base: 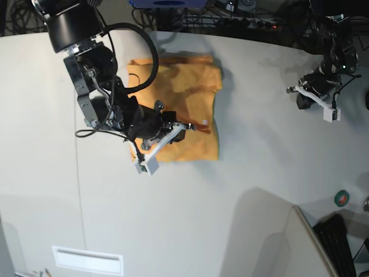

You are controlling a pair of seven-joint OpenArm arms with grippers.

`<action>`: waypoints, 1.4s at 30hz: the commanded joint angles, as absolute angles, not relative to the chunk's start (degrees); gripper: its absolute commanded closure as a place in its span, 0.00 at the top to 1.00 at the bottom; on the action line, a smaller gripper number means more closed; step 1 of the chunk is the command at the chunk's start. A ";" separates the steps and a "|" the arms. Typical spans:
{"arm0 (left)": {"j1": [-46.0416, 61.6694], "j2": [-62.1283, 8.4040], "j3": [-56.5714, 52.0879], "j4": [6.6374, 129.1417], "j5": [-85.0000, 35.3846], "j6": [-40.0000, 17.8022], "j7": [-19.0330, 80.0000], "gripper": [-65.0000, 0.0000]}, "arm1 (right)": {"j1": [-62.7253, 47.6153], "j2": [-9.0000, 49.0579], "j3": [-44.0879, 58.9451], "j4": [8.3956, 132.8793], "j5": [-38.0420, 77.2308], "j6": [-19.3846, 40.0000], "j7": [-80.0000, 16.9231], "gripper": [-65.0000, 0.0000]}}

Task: Layout the t-shirt on the table in an organized manner, then fold the t-shirt properly
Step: 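Tuck and smooth the bundle's edges with the right gripper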

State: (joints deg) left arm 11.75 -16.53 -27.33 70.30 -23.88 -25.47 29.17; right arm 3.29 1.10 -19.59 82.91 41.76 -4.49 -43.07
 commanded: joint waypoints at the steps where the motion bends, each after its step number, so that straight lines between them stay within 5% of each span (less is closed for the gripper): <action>1: 11.38 -17.63 -27.65 71.08 -24.40 -25.54 28.00 0.00 | 4.88 0.92 -19.47 83.12 42.51 -4.00 -42.07 0.00; 11: 11.38 -17.63 -27.65 71.08 -24.40 -25.54 28.00 0.00 | 7.43 0.92 -19.47 77.58 42.24 -8.84 -41.63 0.00; 42: 11.47 -17.63 -27.65 71.08 -24.40 -25.54 28.00 0.00 | 8.57 -3.47 -19.65 74.07 31.34 -9.10 -41.98 0.00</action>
